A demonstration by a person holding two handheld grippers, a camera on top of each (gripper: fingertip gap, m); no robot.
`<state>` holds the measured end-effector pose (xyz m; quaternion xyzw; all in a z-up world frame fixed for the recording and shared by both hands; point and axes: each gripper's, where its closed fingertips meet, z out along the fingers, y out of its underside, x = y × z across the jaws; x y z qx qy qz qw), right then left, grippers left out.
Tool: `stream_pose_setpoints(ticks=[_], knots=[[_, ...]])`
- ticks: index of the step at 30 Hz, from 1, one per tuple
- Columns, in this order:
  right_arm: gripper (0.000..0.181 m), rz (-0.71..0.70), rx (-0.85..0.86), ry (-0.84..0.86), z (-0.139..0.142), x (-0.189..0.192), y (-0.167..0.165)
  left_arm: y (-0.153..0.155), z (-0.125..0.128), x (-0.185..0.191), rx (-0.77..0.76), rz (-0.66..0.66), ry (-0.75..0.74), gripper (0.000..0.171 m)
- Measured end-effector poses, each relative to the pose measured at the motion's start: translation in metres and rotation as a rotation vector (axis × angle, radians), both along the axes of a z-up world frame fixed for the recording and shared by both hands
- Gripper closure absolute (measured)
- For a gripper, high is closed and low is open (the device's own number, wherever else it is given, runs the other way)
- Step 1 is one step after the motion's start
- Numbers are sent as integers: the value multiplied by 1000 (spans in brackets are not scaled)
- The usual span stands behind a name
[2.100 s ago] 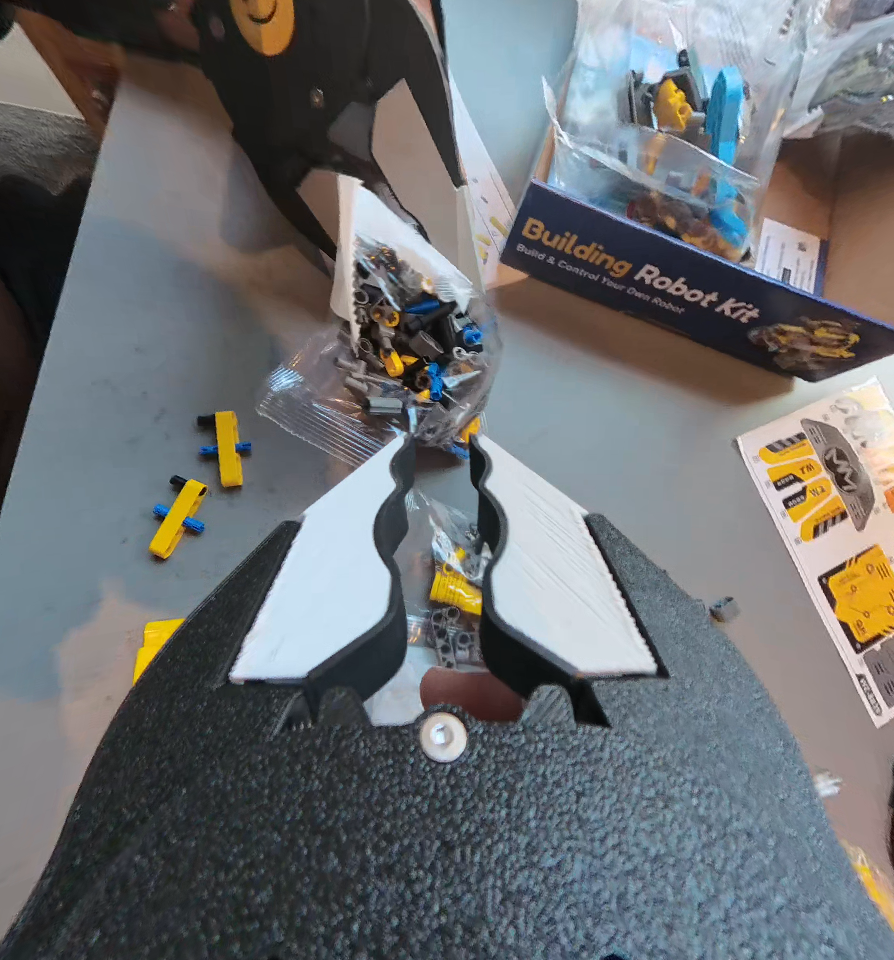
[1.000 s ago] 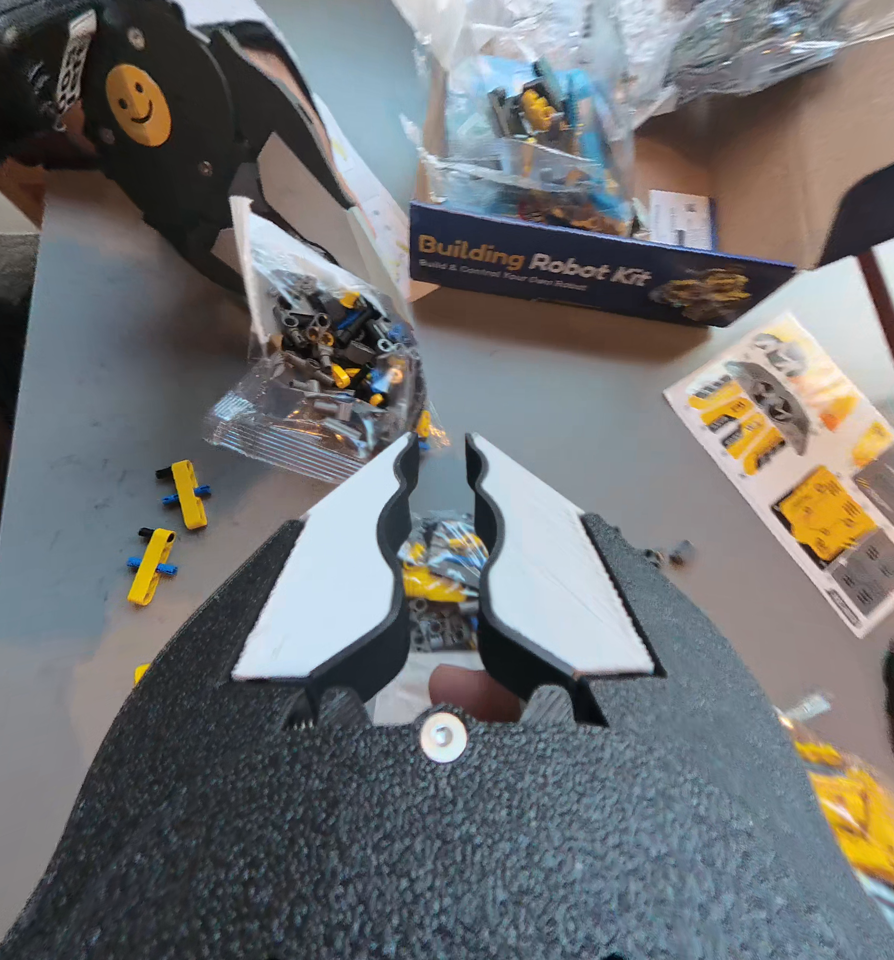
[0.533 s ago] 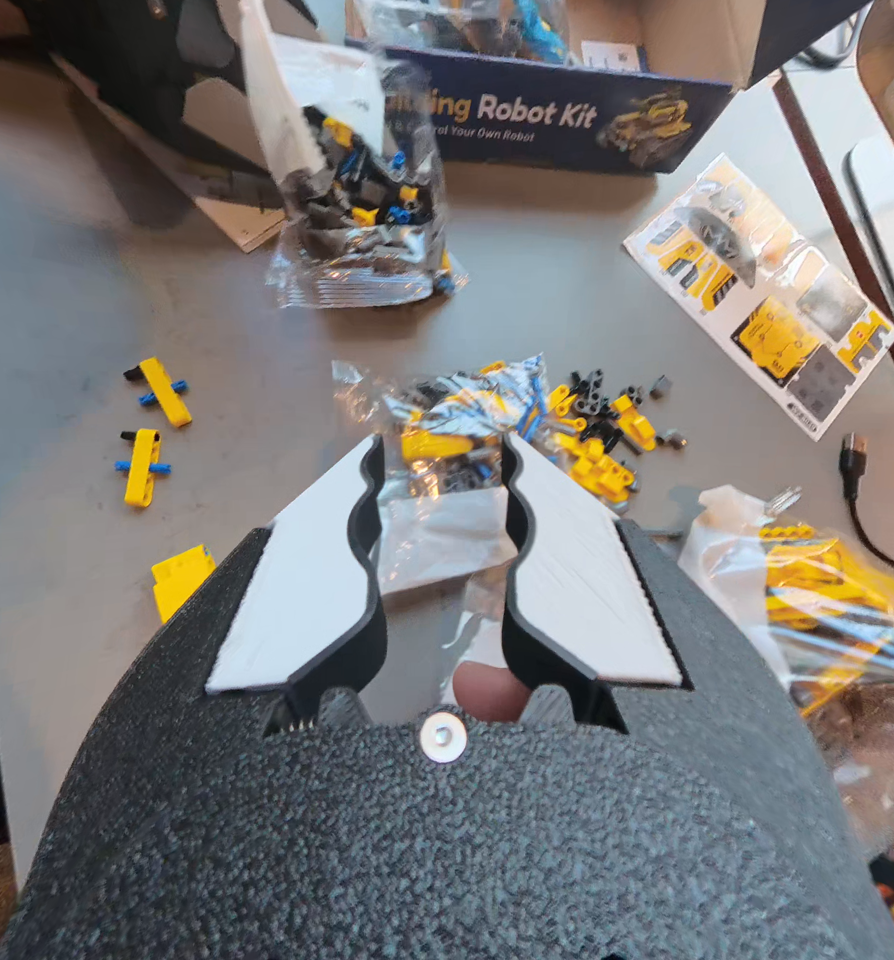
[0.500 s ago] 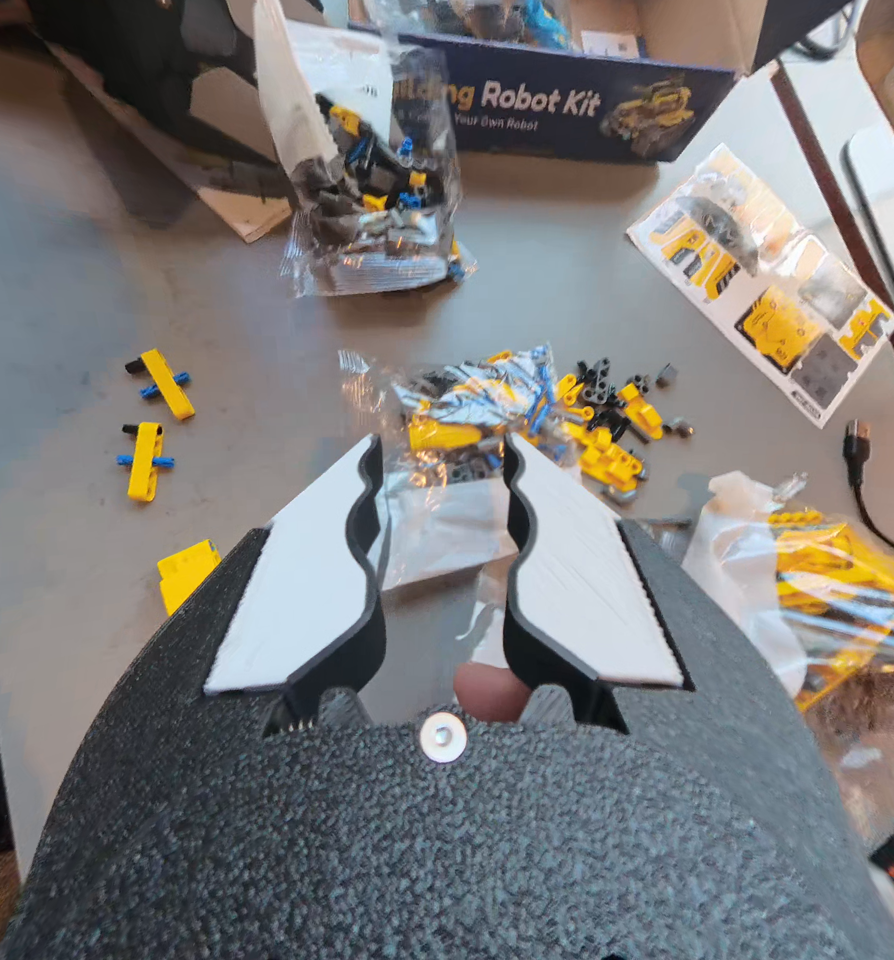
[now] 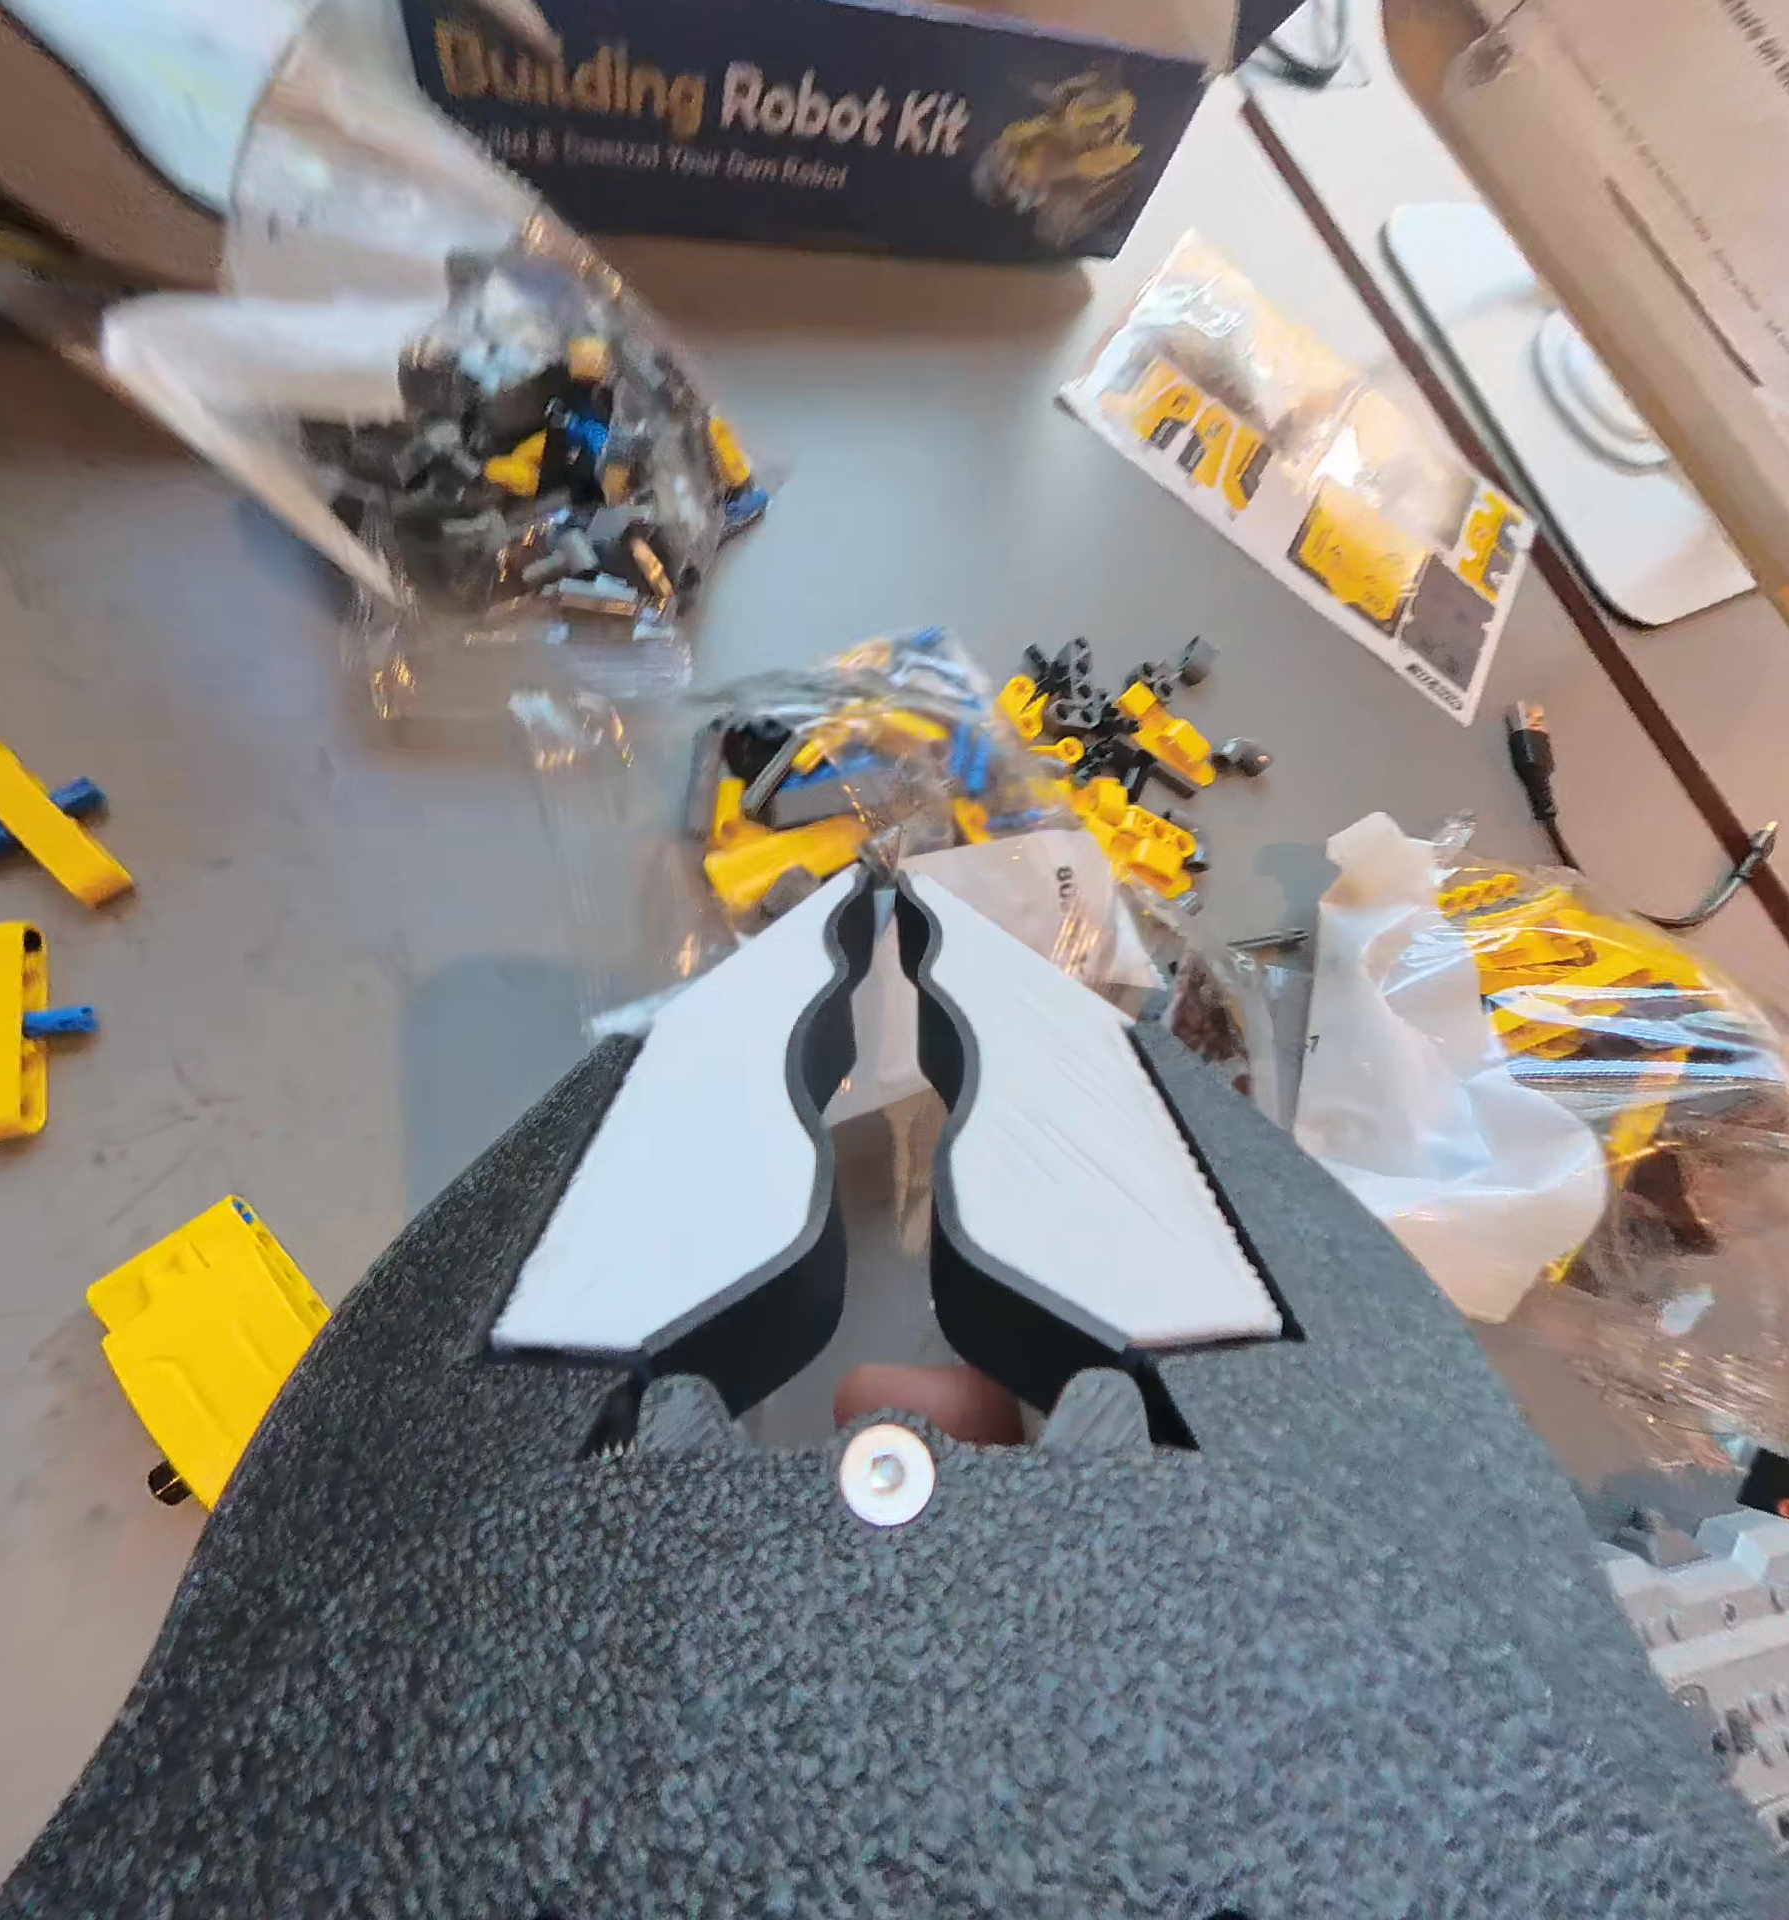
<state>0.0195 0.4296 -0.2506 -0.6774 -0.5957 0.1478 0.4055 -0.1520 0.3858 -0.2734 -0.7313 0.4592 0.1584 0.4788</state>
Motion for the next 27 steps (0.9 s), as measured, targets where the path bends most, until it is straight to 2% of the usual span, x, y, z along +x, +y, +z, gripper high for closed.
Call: stream_pose_setpoints(ticks=[3,10,15,19,27], knots=[[180,-3,-51,51,12,-1,8,-10,3,0,-51,-25,-41,85],[178,37,-195,111,12,-8,6,-26,22,6,-67,-51,-97,83],[172,83,-163,90,6,-13,-5,-30,44,25,-85,-113,-214,93],[170,102,-85,50,1,-12,-4,-34,57,60,-115,-206,-287,100],[171,140,-109,177,20,-7,-10,-24,50,119,-179,-325,-241,114]])
